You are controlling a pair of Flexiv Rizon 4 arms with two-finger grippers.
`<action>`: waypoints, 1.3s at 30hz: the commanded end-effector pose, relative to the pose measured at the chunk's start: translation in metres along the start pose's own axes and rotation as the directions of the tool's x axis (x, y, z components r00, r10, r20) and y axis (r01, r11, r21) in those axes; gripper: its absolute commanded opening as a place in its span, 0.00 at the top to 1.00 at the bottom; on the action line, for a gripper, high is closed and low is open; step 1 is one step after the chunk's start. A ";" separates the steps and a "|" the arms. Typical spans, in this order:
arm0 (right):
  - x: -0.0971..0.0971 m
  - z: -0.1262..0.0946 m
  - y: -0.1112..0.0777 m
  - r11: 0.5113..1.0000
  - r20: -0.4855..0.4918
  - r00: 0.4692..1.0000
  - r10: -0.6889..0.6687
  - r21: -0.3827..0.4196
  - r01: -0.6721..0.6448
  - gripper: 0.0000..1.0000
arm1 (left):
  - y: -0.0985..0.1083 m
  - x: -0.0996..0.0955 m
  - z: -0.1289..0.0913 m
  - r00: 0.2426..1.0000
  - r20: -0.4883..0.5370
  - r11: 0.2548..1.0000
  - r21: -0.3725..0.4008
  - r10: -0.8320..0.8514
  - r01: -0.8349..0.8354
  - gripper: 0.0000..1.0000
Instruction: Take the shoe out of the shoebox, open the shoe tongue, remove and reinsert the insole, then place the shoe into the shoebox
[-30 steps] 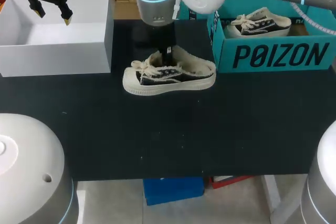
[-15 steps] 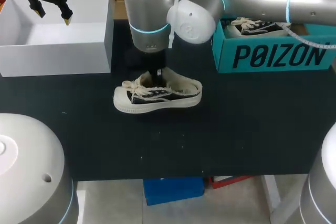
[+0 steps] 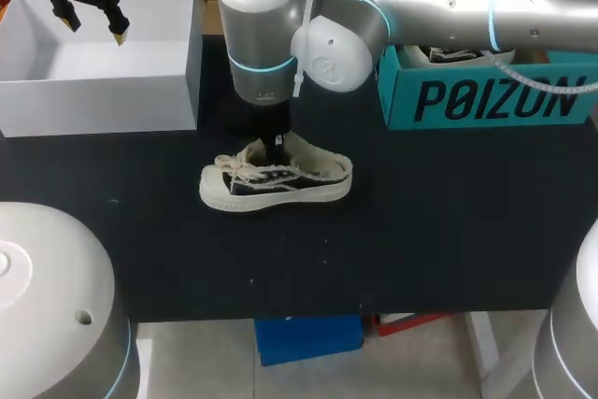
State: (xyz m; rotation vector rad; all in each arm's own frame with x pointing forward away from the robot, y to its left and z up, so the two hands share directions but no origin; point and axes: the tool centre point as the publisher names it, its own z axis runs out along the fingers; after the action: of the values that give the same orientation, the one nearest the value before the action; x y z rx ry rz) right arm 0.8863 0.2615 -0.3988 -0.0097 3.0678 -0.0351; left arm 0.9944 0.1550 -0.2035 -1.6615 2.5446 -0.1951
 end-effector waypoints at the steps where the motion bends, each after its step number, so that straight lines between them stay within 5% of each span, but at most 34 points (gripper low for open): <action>1: -0.002 0.008 0.006 0.999 -0.006 0.999 0.035 -0.016 -0.036 0.00 | 0.001 0.000 -0.001 1.000 0.001 1.000 -0.001 0.000 0.000 0.00; 7: -0.008 -0.011 -0.003 0.999 -0.016 0.999 0.032 -0.010 -0.032 0.00 | 0.001 0.000 -0.001 1.000 0.001 1.000 -0.001 0.000 0.000 0.00; 16: -0.024 -0.078 -0.041 0.995 0.000 0.997 0.073 -0.074 -0.073 0.00 | 0.001 0.000 -0.001 1.000 0.001 1.000 -0.001 0.000 0.000 0.00; 29: -0.023 -0.126 -0.055 0.931 0.009 0.997 0.079 -0.357 -0.071 0.00 | 0.001 0.000 -0.001 1.000 0.001 1.000 -0.001 0.000 0.000 0.00; 39: -0.012 -0.128 -0.064 0.849 0.089 0.993 0.079 -0.529 -0.020 0.00 | 0.001 0.000 -0.001 1.000 0.001 1.000 -0.001 0.000 0.000 0.00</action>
State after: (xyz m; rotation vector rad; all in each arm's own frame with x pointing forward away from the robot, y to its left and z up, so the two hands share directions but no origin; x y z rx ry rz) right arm 0.8978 0.2114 -0.2661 0.0566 2.9526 0.4993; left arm 0.9943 0.1550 -0.2035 -1.6615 2.5447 -0.1951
